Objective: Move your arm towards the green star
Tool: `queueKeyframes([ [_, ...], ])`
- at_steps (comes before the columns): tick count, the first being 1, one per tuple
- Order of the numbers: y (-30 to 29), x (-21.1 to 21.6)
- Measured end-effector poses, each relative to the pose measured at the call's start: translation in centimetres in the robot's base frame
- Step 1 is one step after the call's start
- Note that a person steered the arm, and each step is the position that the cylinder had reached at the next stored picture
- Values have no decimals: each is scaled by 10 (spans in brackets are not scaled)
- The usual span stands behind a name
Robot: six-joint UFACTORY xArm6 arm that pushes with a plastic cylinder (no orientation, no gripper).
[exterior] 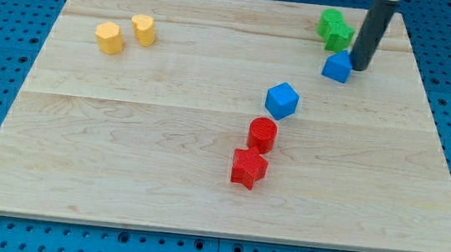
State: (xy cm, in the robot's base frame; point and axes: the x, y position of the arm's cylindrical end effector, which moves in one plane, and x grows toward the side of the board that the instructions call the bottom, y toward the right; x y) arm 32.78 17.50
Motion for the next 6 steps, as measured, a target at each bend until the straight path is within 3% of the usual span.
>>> queueKeyframes([
  [2,-54,5],
  [3,-45,5],
  [4,23,-6],
  [6,52,-63],
])
